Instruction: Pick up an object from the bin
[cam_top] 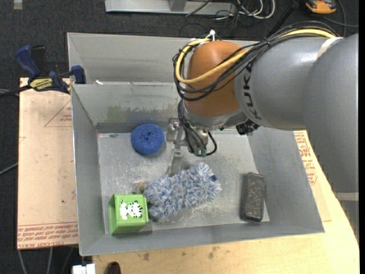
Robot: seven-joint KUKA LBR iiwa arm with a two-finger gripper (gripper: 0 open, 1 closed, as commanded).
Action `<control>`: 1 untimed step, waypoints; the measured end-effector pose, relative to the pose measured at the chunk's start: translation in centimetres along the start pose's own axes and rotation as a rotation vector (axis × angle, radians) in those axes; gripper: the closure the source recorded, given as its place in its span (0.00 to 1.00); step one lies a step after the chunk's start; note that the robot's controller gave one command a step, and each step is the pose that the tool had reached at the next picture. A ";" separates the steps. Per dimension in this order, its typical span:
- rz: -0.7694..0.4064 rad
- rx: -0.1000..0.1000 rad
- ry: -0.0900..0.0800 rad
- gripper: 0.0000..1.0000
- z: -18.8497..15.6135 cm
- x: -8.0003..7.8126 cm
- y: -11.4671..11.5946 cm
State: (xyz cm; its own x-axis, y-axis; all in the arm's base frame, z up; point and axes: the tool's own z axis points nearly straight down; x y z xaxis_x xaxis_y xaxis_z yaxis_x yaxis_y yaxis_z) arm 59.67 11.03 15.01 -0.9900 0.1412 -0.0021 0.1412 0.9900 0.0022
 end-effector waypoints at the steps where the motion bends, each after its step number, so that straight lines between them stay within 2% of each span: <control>1: 0.037 0.001 0.001 0.00 3.0 3.3 -1.4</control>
Offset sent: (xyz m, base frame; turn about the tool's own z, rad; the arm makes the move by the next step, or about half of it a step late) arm -0.0370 -0.0401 -0.0636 -0.0687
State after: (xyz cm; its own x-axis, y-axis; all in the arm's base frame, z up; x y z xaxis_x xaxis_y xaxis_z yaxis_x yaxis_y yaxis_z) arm 56.16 10.12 12.01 -0.9841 0.1775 -0.0015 0.1775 0.9841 0.0010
